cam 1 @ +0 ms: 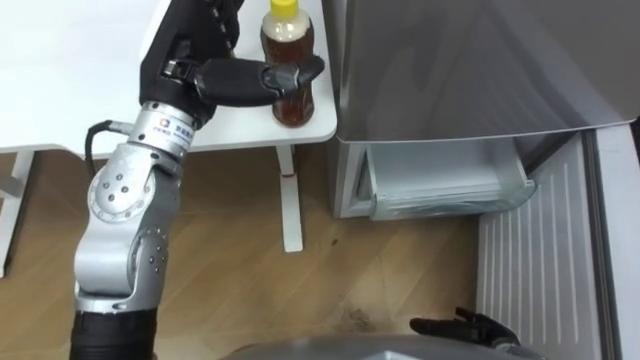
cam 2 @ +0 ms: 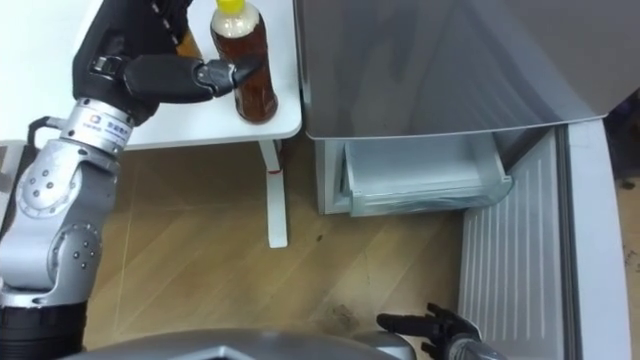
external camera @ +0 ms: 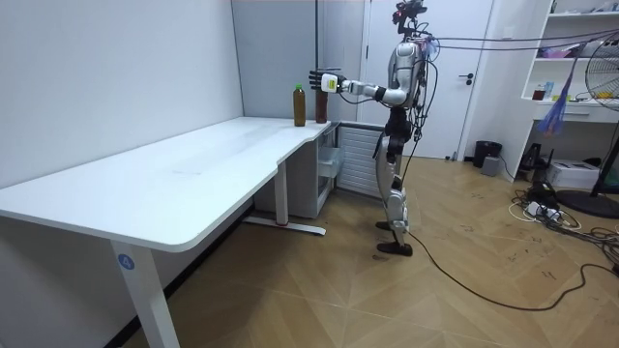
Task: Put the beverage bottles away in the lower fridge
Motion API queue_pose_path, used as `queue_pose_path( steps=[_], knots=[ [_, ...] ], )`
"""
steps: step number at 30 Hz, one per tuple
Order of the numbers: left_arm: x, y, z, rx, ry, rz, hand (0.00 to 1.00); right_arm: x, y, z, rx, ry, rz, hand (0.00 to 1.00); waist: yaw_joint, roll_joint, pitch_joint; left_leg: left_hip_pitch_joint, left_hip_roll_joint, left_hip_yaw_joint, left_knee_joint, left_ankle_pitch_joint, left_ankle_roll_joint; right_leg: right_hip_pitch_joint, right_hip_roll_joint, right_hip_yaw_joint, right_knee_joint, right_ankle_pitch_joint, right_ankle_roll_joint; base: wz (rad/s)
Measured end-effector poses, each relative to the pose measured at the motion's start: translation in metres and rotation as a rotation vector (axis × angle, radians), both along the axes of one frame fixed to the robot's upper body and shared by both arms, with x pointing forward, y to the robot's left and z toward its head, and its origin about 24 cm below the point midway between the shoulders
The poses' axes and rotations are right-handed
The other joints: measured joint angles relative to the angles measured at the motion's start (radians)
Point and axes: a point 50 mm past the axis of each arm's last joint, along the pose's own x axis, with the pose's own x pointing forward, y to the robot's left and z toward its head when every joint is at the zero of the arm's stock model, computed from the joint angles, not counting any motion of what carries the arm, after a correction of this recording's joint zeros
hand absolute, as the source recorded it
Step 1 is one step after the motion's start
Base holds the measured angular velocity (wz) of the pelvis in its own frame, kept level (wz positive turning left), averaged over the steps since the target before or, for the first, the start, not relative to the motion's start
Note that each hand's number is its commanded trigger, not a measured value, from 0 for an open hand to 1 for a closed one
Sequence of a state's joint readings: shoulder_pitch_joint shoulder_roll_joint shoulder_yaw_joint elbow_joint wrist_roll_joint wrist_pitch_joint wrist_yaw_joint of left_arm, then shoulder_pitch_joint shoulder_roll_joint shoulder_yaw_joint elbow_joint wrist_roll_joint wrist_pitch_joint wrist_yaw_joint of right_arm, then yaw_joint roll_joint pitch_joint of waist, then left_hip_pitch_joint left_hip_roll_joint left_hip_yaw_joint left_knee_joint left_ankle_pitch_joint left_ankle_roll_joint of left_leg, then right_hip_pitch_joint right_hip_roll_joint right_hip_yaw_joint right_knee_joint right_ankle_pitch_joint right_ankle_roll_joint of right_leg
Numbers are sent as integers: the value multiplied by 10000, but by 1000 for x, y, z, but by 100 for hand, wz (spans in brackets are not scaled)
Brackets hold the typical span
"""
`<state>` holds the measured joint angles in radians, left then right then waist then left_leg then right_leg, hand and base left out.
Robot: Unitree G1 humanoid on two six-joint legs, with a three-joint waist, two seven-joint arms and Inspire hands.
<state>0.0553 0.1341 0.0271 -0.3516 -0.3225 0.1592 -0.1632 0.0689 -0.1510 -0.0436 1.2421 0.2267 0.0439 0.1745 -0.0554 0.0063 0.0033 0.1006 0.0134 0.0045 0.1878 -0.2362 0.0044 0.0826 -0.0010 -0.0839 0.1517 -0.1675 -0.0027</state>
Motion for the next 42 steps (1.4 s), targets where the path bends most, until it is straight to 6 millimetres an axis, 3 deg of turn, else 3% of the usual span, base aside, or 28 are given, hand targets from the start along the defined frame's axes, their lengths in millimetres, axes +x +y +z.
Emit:
queue_pose_path(
  steps=[7,19,27,32,42],
  knots=[
    [0,-1,0,-25,30,92,0,0,-3,1,-152,0,-53,0,-60,165,-38,7,49,108,-8,0,-1,-13,43,8,-11,13,-21,0],
    [2,1,-10,-37,495,297,0,4,2,0,-47,-122,-32,0,-280,17,60,139,66,489,-61,1,-3,-20,36,155,-31,9,-17,-4],
    [3,2,-13,-2,645,343,0,6,1,1,-69,-253,-136,0,-348,26,54,106,79,641,-80,1,-3,-93,45,245,-3,11,-19,-7],
    [6,4,-25,8,1146,357,0,7,1,1,-61,-279,-130,0,-488,36,47,119,85,730,-80,1,-3,-89,44,267,16,12,-21,0],
    [6,3,-26,19,1177,298,0,7,1,1,-55,-305,-126,0,-507,36,47,144,86,763,-80,1,-3,-92,41,266,55,12,-20,0]
  ],
)
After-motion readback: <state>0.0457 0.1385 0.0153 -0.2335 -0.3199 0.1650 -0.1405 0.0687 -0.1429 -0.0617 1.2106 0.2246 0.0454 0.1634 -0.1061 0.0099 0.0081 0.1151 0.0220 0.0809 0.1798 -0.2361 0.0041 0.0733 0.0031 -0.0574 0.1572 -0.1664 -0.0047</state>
